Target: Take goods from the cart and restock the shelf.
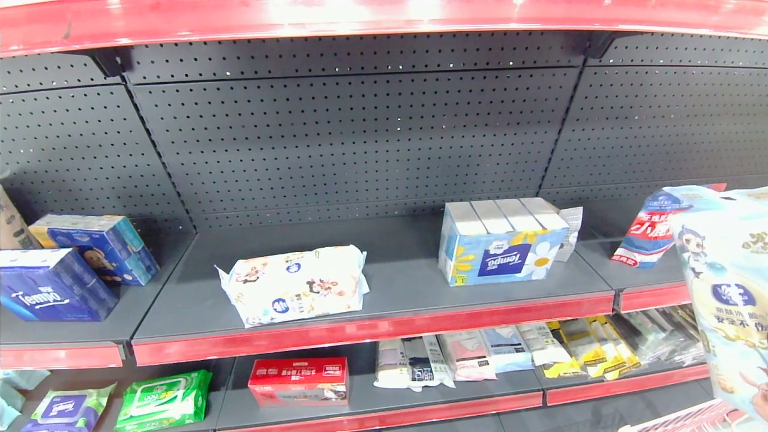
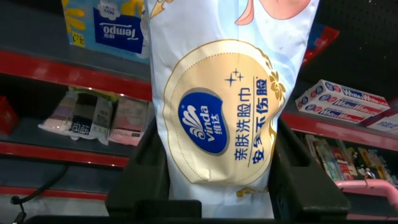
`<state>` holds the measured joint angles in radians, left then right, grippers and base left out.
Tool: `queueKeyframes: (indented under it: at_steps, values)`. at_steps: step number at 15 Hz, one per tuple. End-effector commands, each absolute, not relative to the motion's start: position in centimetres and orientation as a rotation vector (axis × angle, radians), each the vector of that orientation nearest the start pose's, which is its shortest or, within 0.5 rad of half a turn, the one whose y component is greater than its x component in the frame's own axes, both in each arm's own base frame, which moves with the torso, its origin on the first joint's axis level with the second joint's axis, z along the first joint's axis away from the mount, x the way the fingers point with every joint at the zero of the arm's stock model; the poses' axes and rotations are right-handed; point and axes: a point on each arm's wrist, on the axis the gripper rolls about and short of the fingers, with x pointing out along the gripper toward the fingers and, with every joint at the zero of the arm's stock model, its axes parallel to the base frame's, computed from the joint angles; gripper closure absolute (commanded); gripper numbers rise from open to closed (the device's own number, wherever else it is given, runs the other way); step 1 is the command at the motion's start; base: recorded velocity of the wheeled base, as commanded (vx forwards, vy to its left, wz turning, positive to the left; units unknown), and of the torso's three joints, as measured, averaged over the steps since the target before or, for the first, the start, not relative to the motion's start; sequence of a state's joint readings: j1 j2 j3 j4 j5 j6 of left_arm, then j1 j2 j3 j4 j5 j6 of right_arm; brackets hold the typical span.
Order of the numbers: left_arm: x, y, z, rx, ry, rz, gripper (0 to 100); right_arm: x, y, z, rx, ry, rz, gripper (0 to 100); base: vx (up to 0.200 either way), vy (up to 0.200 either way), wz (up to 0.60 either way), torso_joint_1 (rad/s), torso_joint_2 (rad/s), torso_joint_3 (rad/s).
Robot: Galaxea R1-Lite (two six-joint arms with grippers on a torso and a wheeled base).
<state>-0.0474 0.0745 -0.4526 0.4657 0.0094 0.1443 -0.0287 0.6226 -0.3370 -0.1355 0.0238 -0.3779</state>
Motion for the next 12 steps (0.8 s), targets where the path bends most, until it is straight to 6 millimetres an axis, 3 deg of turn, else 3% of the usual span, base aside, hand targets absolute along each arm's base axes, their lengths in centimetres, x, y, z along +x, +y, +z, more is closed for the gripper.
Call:
queueKeyframes:
  at_steps: [1,12]
  values:
    - [-6.0,0.23,14.26,0.157,0.103,-0.046,0,4.9,-0.08,18.51,-0.374,0.152,0.026,100,0.0,0.0,0.0,0.0,0.0,0.0]
    - [-5.41,0.19,13.45,0.158,0.116,-0.054,0,5.13,-0.06,17.82,-0.377,0.184,0.037,100,0.0,0.0,0.0,0.0,0.0,0.0]
